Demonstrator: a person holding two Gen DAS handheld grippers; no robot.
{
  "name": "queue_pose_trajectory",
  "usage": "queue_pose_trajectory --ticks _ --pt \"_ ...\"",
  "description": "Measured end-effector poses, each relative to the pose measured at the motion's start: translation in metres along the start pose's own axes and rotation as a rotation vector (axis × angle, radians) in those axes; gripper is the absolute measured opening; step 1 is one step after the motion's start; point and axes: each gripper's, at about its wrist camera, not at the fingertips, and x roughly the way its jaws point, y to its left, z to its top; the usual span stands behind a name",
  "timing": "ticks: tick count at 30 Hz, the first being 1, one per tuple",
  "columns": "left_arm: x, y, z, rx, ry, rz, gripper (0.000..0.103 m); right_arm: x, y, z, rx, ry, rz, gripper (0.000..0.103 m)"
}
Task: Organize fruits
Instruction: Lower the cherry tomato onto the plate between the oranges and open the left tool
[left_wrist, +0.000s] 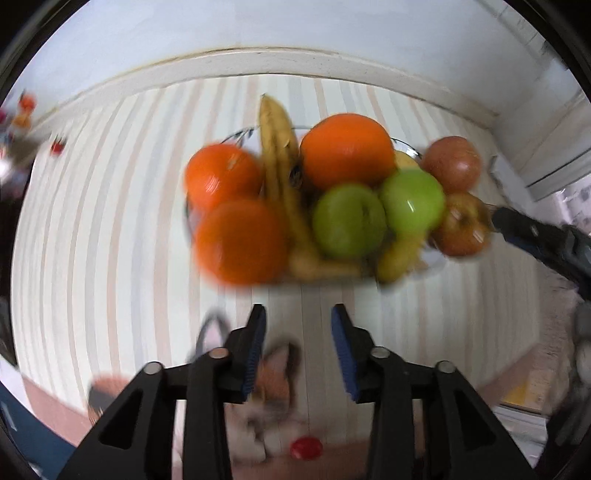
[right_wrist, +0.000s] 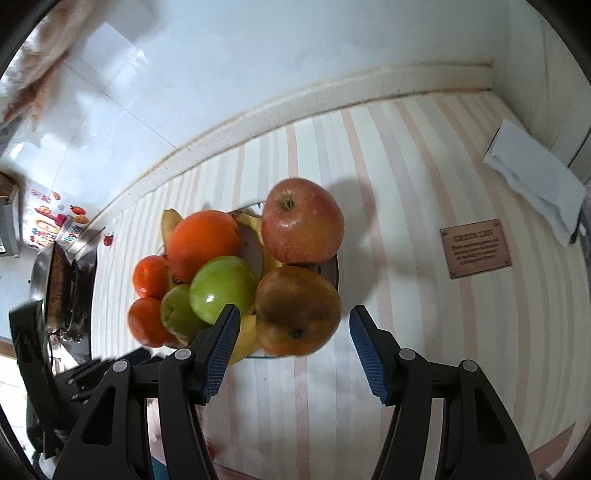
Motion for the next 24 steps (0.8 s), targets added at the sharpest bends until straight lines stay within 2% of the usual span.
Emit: queue_pose_trajectory --ticks 4,6,7,9,11,13,15,17,19,22,24 --pt "0.007 0.015 -0.06 0.003 0.134 0.03 0.04 -0.015 0.003 -0.022 -0.018 0.022 0.035 0.068" --pt "0.02 0.023 -0.08 0.003 0.238 0.076 0.04 -0.017 0.006 -0.034 -0.032 0.048 0.042 0.068" --pt "0.027 0.032 -0.091 -0.019 0.317 0.057 0.04 -0.018 0.006 -0.036 -0.034 0.053 0.043 0.068" --pt "0.029 0.045 -0.102 -0.096 0.376 -0.008 0.04 -0.024 0.005 -0.042 -0.032 0.043 0.039 0.068" --pt "0.034 0.053 -0.109 -0.124 0.443 -0.086 0.04 -0.026 0.004 -0.043 -0.015 0.033 0.034 0.068" --pt "0.043 0.05 -0.114 -0.088 0.509 -0.1 0.04 -0.026 0.002 -0.042 0.014 0.03 0.04 0.068" --pt "0.057 0.042 -0.125 -0.048 0.602 -0.145 0.04 -0.027 0.003 -0.04 0.032 0.022 0.05 0.068" --pt "0.07 0.035 -0.136 -0.024 0.671 -0.145 0.04 -0.027 0.009 -0.039 0.02 0.011 0.053 0.068" --pt "0.078 0.03 -0.143 -0.009 0.7 -0.155 0.039 -0.026 0.014 -0.038 0.008 0.007 0.054 0.068" --pt "0.08 0.027 -0.142 0.004 0.687 -0.144 0.038 -0.028 0.018 -0.041 0.007 0.002 0.06 0.068" --pt "0.08 0.022 -0.132 0.022 0.662 -0.113 0.027 -0.028 0.018 -0.044 0.006 0.004 0.059 0.068"
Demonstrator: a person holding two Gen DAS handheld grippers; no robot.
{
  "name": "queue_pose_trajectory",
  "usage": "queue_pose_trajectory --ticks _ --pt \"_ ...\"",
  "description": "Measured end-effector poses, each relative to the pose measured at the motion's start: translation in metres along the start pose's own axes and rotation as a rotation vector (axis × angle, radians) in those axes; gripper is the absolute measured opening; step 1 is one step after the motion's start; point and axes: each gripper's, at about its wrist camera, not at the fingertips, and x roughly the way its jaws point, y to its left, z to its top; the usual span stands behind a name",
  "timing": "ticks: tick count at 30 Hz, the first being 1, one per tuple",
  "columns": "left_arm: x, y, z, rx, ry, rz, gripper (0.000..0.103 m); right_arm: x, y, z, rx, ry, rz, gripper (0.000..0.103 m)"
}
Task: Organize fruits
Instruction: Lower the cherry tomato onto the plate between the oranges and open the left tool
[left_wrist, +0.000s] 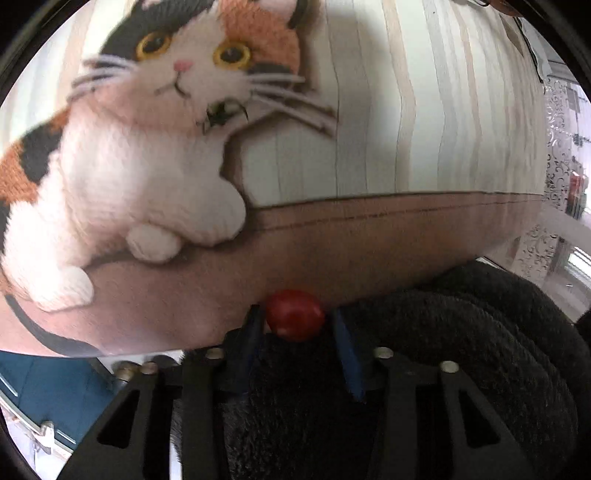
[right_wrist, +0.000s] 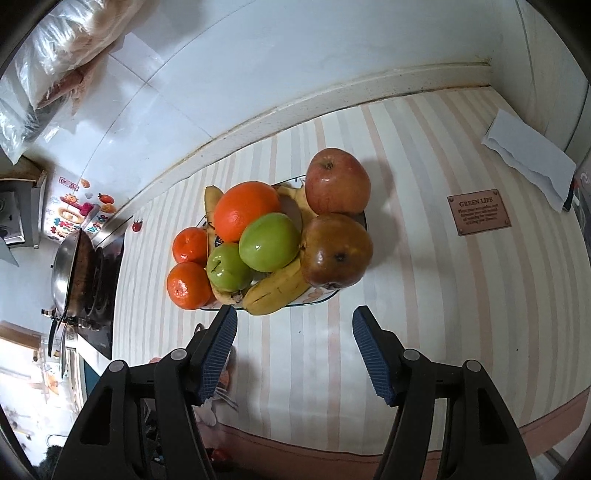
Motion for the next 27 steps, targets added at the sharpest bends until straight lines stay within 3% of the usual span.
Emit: queue_pose_trajectory --ticks 6,10,14,20,27 --pt "-0.019 -0.001 0.013 -0.005 -0.099 0.056 0.027 0.003 -0.007 -0.008 0.003 0.023 -0.003 0.068" --pt "-0.059 -0.002 0.023 -0.03 -0.256 0.106 0.027 0.006 -0.011 -0.012 0.003 0.036 -0.006 0.068" --pt "-0.104 -0.011 0.041 -0.051 -0.413 0.076 0.027 0.016 -0.012 -0.013 0.0 0.053 -0.007 0.068" --pt "-0.147 -0.014 0.083 -0.098 -0.516 -0.04 0.027 0.028 -0.006 -0.007 -0.014 0.06 -0.003 0.068" --pt "-0.182 -0.01 0.153 -0.11 -0.545 -0.028 0.027 0.034 0.009 0.011 -0.029 0.031 0.006 0.068"
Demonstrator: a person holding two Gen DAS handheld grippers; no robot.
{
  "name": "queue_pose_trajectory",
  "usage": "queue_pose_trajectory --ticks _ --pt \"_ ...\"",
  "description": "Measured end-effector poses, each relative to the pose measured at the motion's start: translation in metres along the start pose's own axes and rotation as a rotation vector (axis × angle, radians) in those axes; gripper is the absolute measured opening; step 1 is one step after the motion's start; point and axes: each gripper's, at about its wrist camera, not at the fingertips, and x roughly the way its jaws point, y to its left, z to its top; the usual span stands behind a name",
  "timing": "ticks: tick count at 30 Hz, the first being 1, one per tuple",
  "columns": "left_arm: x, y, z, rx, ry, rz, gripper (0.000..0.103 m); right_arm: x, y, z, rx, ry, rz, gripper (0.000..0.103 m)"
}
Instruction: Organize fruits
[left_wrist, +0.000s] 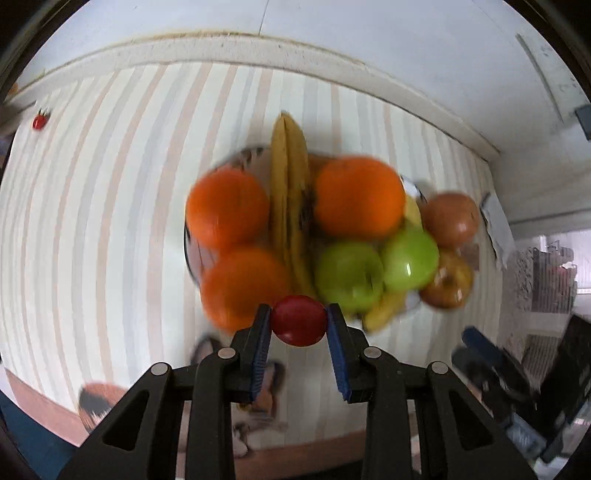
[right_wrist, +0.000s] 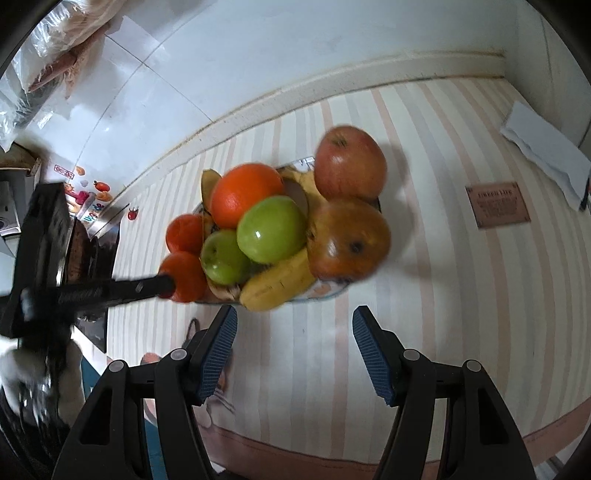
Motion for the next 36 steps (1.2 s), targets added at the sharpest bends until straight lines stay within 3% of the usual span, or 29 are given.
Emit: queue_pose_trajectory --ticks 2,5,13,16,19,21,23,27,36 --pt "0.002 -0.004 0.011 0.0 0.012 -0.029 0.027 0.001 0.005 0.007 -0.007 -0.015 0.0 0.068" --pt "0.002 -0.015 0.026 0.027 -0.014 0.027 0.027 0.001 0.01 0.015 -0.008 -0.026 0.007 0.068" --pt "0.021 0.001 0.027 0.026 0.07 0.054 0.029 0.004 0.016 0.026 -0.014 -0.022 0.002 0.068" --pt "0.021 0.003 0.029 0.023 0.075 0.059 0.032 0.003 0.018 0.026 -0.022 -0.021 -0.022 0.079" --pt "0.008 0.006 0.026 0.015 0.031 0.06 0.042 0.003 0.021 0.029 -0.045 -0.011 -0.078 0.096" --pt "-0.003 0.008 0.018 0.015 0.003 0.068 0.074 0.002 0.023 0.031 -0.07 -0.014 -0.133 0.098" --pt "-0.014 0.008 0.006 0.026 -0.043 0.1 0.086 -0.002 0.025 0.032 -0.085 -0.021 -0.164 0.098" --pt "-0.035 0.002 -0.026 0.047 -0.137 0.198 0.086 -0.015 0.036 0.032 -0.137 -0.053 -0.22 0.098" --pt "-0.063 -0.013 -0.065 0.033 -0.238 0.24 0.086 -0.035 0.046 0.026 -0.161 -0.064 -0.226 0.099"
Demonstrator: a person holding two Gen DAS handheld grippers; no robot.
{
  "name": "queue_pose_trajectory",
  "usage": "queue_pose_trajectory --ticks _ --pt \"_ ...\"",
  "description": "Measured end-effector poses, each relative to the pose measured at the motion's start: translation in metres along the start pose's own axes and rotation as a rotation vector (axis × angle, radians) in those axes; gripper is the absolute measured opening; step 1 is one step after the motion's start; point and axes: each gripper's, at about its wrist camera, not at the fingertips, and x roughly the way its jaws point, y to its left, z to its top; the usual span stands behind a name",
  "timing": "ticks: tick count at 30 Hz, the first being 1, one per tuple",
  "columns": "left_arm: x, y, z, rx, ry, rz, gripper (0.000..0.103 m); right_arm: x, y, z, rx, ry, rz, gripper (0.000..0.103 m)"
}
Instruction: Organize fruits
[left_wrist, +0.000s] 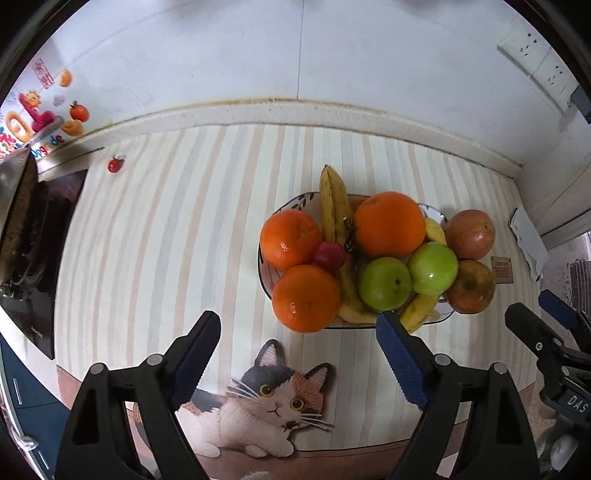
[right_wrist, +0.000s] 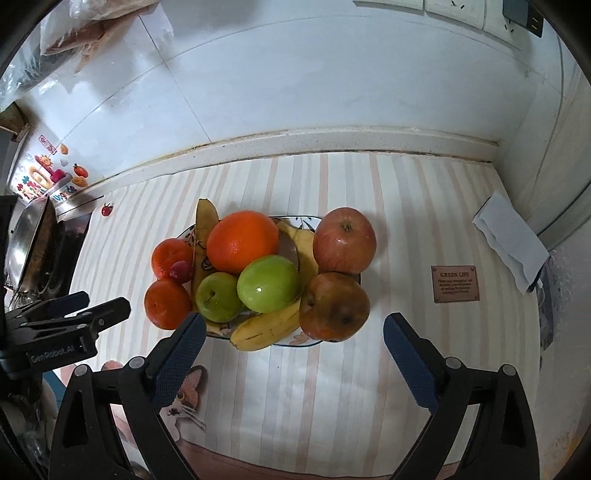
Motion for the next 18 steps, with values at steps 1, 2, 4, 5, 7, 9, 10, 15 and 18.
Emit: queue_pose_trajectory --ticks 1,2,4,5,7,9,10,15,18 --pt "-0.003 -0.001 0.0 -0.002 -0.008 0.002 0.086 -0.004 -0.001 -0.001 0.003 -0.004 0.006 0.099" --pt "-0.008 -0.002 -0.002 -0.006 -0.021 0.005 0.086 -0.008 -0.001 -0.002 0.005 -0.007 0.01 0.099" --pt "-0.02 -0.002 -0.004 -0.01 -0.04 0.01 0.086 -0.018 -0.001 -0.003 0.004 -0.017 0.016 0.099" --pt "-0.029 -0.002 -0.007 -0.014 -0.058 0.014 0.086 -0.026 -0.001 -0.003 0.006 -0.026 0.023 0.099" --pt "-0.045 -0.003 -0.011 -0.019 -0.093 0.016 0.086 -0.041 0.0 -0.004 0.0 -0.047 0.026 0.099" --pt "-0.06 -0.003 -0.016 -0.027 -0.125 0.014 0.086 -0.061 0.003 -0.008 -0.014 -0.085 0.019 0.099" --pt "-0.067 -0.003 -0.018 -0.029 -0.138 0.011 0.086 -0.072 0.005 -0.01 -0.022 -0.106 0.012 0.099" --pt "-0.113 -0.002 -0.039 -0.008 -0.221 0.0 0.086 -0.124 0.019 -0.03 -0.026 -0.191 -0.006 0.1" --pt "-0.138 0.002 -0.055 0.011 -0.269 0.0 0.086 -0.156 0.03 -0.049 -0.014 -0.237 -0.022 0.1"
